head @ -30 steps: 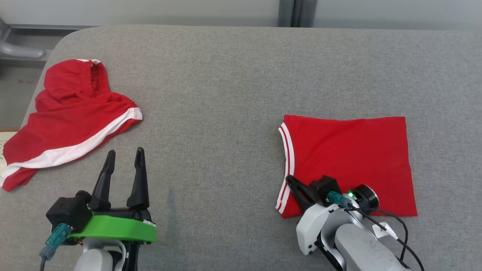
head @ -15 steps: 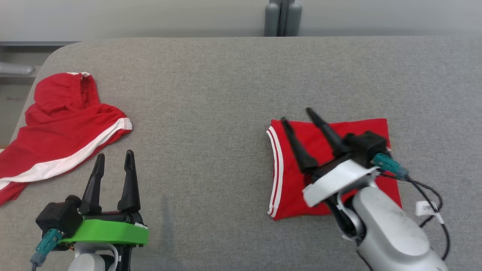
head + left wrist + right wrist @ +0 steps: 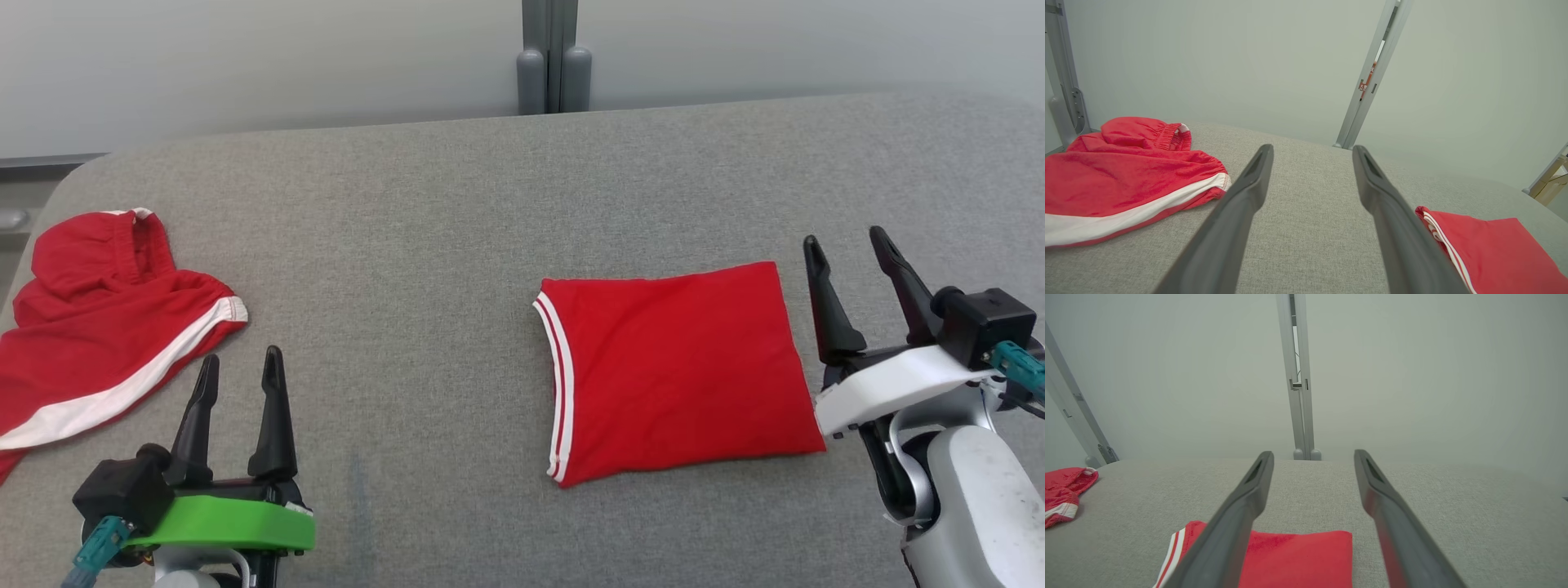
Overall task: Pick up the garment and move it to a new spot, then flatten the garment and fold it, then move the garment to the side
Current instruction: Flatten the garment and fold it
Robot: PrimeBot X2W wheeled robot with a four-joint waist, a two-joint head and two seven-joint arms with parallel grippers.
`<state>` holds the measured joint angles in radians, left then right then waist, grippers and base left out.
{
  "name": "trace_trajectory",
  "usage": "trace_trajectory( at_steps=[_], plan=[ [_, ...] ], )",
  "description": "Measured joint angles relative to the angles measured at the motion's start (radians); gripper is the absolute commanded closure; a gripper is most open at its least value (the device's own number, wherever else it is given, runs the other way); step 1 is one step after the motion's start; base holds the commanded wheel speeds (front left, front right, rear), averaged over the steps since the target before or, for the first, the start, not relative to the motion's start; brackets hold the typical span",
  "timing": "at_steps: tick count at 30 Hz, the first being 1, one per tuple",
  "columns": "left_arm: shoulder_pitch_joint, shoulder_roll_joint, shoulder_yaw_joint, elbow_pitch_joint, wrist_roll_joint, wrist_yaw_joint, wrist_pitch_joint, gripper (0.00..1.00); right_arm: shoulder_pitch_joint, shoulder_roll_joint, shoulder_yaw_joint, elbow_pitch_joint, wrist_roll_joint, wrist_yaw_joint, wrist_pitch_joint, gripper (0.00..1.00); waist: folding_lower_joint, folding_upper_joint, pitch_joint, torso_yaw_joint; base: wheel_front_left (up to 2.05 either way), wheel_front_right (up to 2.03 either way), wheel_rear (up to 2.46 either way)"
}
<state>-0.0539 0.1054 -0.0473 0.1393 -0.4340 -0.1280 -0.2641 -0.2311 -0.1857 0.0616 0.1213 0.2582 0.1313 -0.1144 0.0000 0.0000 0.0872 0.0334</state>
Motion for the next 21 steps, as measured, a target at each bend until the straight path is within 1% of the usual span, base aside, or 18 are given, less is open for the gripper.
trace_trajectory(
  at_steps=[4, 7, 16, 21],
  plan=[
    [0.011, 0.006, -0.002, 0.004, 0.012, 0.0, 0.0, 0.0, 0.029, 0.012, -0.051, 0.015, -0.016, 0.0, 0.008, 0.0, 0.0, 0.0, -0.018, -0.006, 0.0, 0.0, 0.0],
    [0.024, 0.016, -0.002, 0.016, 0.018, 0.0, 0.0, 0.0, 0.049, 0.017, -0.064, 0.038, -0.018, 0.0, 0.01, 0.0, 0.0, 0.0, -0.032, -0.01, 0.0, 0.0, 0.0],
    [0.063, 0.026, 0.014, 0.036, 0.022, 0.0, 0.0, 0.0, 0.091, 0.03, -0.063, 0.1, -0.017, 0.0, -0.002, 0.0, 0.0, 0.0, -0.075, -0.027, 0.0, 0.0, 0.0],
    [0.075, 0.027, 0.018, 0.054, 0.02, 0.0, 0.0, 0.0, 0.107, 0.036, -0.056, 0.112, -0.016, 0.0, -0.005, 0.0, 0.0, 0.0, -0.095, -0.034, 0.0, 0.0, 0.0]
  ],
)
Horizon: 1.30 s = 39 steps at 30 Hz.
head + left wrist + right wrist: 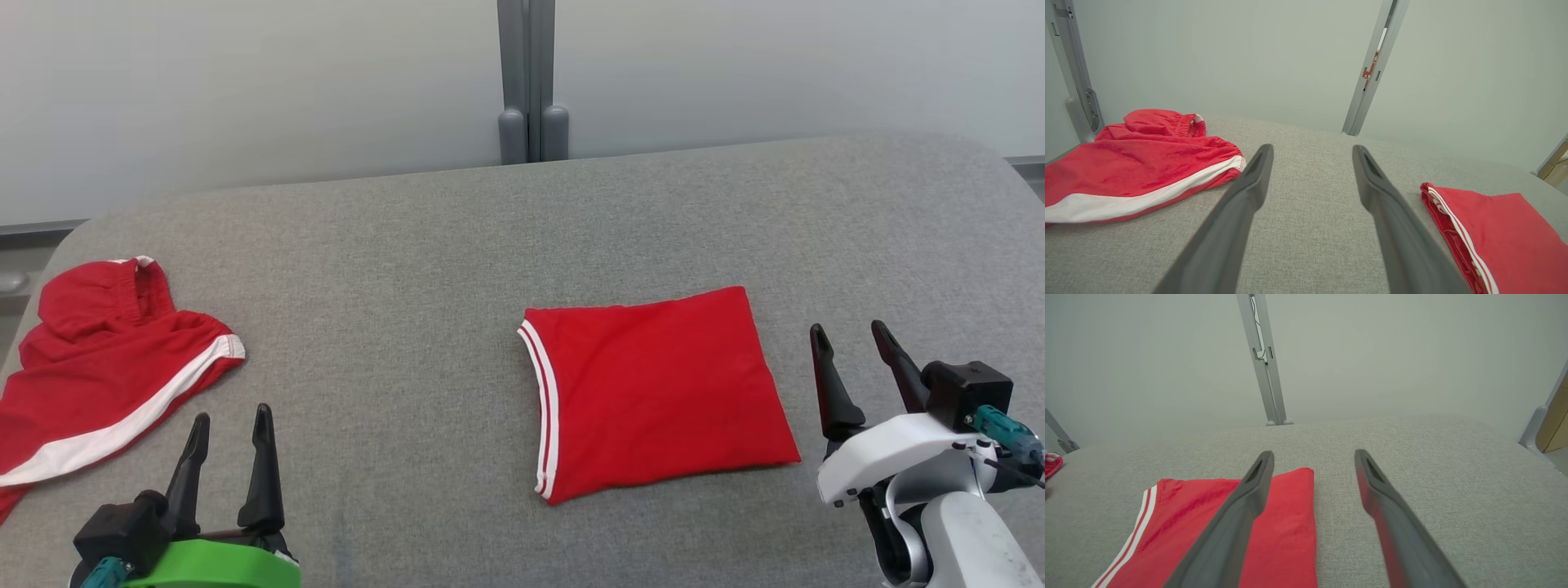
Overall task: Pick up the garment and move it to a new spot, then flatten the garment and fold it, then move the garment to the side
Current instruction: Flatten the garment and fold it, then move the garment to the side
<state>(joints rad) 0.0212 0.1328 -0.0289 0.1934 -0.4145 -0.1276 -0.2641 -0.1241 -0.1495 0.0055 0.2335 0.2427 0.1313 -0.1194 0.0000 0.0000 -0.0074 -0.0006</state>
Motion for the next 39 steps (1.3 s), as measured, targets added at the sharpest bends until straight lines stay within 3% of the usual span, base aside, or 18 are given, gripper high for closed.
trace_trajectory(
  at_steps=[19, 22, 30, 34, 39],
  plan=[
    [0.006, 0.007, -0.014, 0.008, -0.013, 0.004, 0.007, 0.0, 0.01, 0.007, -0.003, -0.007, 0.0, 0.0, 0.028, 0.0, 0.0, 0.0, 0.011, 0.023, 0.0, 0.0, 0.0],
    [-0.001, 0.006, -0.02, -0.002, -0.008, 0.005, 0.007, 0.0, -0.026, -0.006, 0.002, -0.01, 0.003, 0.0, 0.111, 0.0, 0.0, 0.0, 0.032, 0.026, 0.0, 0.0, 0.0],
    [-0.048, 0.005, -0.034, -0.011, -0.005, 0.005, 0.006, 0.0, -0.141, -0.057, 0.009, 0.112, 0.033, 0.0, 0.474, 0.0, 0.0, 0.0, 0.098, 0.041, 0.0, 0.0, 0.0],
    [-0.07, 0.007, -0.039, -0.023, 0.002, 0.004, 0.003, 0.0, -0.188, -0.069, 0.041, 0.18, 0.082, 0.0, 0.565, 0.0, 0.0, 0.0, 0.124, 0.06, 0.0, 0.0, 0.0],
    [-0.089, 0.01, -0.038, -0.035, 0.002, 0.004, 0.003, 0.0, -0.24, -0.086, 0.07, 0.252, 0.113, 0.0, 0.583, 0.0, 0.0, 0.0, 0.157, 0.084, 0.0, 0.0, 0.0]
  ],
)
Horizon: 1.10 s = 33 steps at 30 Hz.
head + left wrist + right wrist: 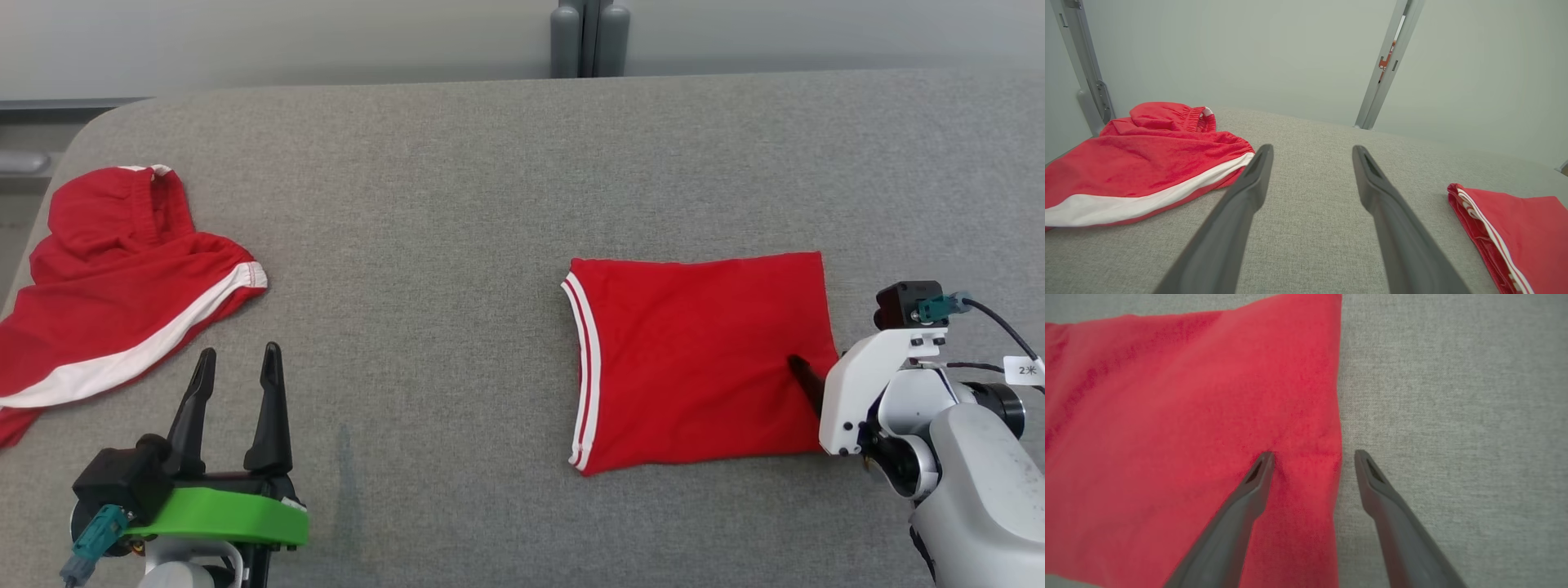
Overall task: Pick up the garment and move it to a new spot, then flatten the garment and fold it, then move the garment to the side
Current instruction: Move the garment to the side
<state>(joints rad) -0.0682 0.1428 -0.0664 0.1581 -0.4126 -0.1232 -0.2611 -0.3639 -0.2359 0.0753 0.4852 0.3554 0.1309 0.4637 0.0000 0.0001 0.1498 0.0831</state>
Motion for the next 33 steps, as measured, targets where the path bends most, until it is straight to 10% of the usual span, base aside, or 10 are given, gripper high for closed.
trace_trajectory(
  at_steps=[6, 8, 23, 33],
  plan=[
    [-0.015, 0.002, -0.005, -0.008, 0.001, 0.0, 0.0, 0.0, -0.066, 0.0, 0.024, 0.105, 0.004, 0.0, 0.039, 0.0, 0.0, 0.0, 0.031, 0.016, 0.0, 0.0, 0.0],
    [-0.02, 0.002, -0.007, -0.011, 0.001, 0.0, 0.0, 0.0, -0.095, -0.005, 0.049, 0.125, 0.004, 0.0, 0.046, 1.0, 0.0, 0.0, 0.041, 0.017, 0.0, 0.0, 0.0],
    [-0.043, 0.048, 0.024, -0.082, 0.011, 0.009, -0.002, 0.0, -0.383, -0.21, 0.242, 0.085, -0.044, 0.001, 0.004, 1.0, 0.0001, 0.0, 0.115, -0.124, 0.0, 0.0, 0.0],
    [-0.117, 0.111, 0.033, -0.218, 0.049, 0.023, 0.024, 0.0, -0.492, -0.388, 0.142, 0.18, -0.111, 0.001, -0.156, 1.0, 0.0002, 0.0, 0.267, -0.223, 0.0, 0.0, 0.0]
  ],
)
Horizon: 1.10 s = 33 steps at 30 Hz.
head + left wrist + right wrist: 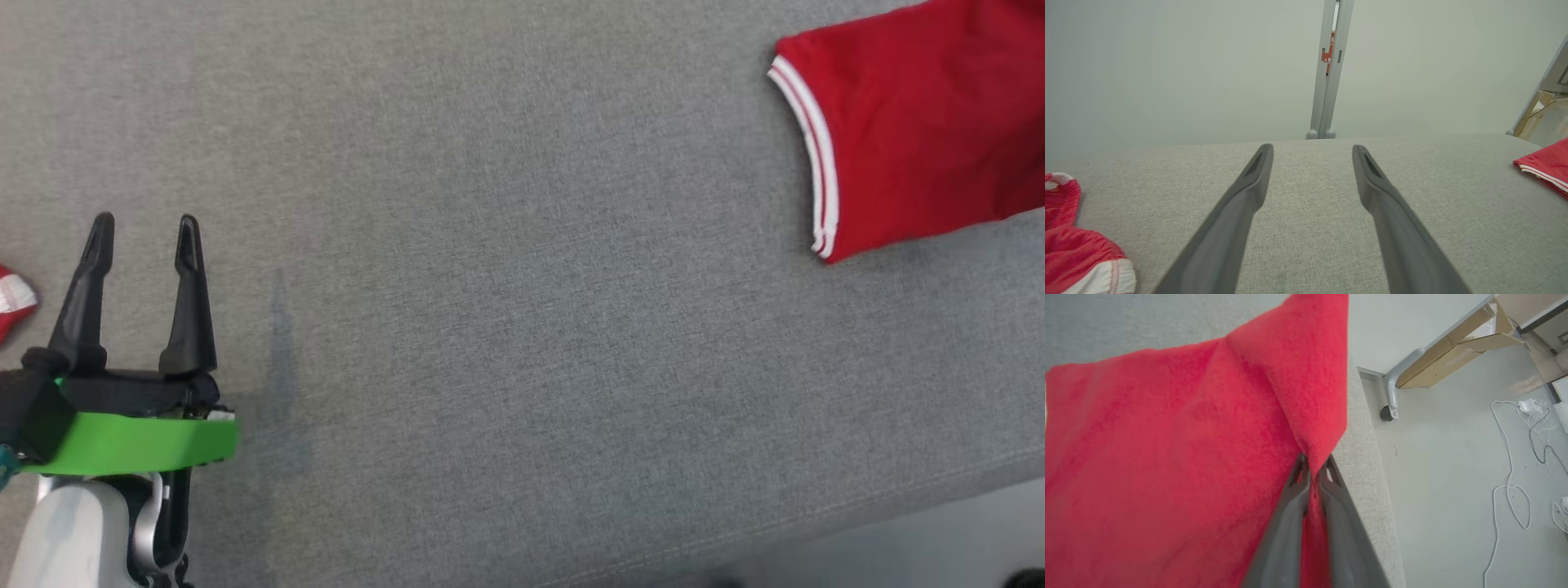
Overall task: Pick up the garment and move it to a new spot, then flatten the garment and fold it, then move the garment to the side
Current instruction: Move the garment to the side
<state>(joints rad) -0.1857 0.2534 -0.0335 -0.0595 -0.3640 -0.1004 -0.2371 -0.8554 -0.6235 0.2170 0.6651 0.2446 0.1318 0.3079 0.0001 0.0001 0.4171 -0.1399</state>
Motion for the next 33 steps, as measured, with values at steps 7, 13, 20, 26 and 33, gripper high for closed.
trace_trajectory(
  at_steps=[7, 13, 20, 26, 33],
  plan=[
    [-0.028, 0.04, 0.014, -0.12, 0.007, 0.008, 0.04, 0.0, -0.047, -0.07, -0.09, 0.065, -0.079, 0.0, -0.137, 1.0, 0.0, 0.0, 0.125, -0.036, 0.0, 0.0, 0.0],
    [-0.024, 0.052, 0.028, -0.189, -0.002, 0.016, 0.06, 0.0, -0.058, -0.094, -0.139, 0.097, -0.154, 0.0, -0.233, 0.91, 0.0001, 0.0, 0.209, -0.045, 0.0, 0.0, 0.0],
    [-0.002, 0.051, 0.028, -0.207, -0.012, 0.022, 0.064, 0.0, -0.068, -0.093, -0.196, 0.089, -0.27, 0.0, -0.308, 0.0, 0.0, 0.0, 0.234, -0.011, 0.0, 0.0, 0.0],
    [0.0, 0.029, 0.006, -0.164, -0.02, 0.022, 0.04, 0.0, -0.054, -0.062, -0.235, 0.088, -0.325, 0.0, -0.336, 0.0, 0.0, 0.0, 0.196, 0.009, 0.0, 0.0, 0.0],
    [0.016, -0.016, -0.01, -0.062, -0.041, 0.019, 0.0, 0.0, 0.034, 0.018, -0.253, 0.042, -0.286, 0.0, -0.435, 0.0, 0.0, 0.0, 0.1, 0.028, 0.0, 0.0, 0.0]
  ],
)
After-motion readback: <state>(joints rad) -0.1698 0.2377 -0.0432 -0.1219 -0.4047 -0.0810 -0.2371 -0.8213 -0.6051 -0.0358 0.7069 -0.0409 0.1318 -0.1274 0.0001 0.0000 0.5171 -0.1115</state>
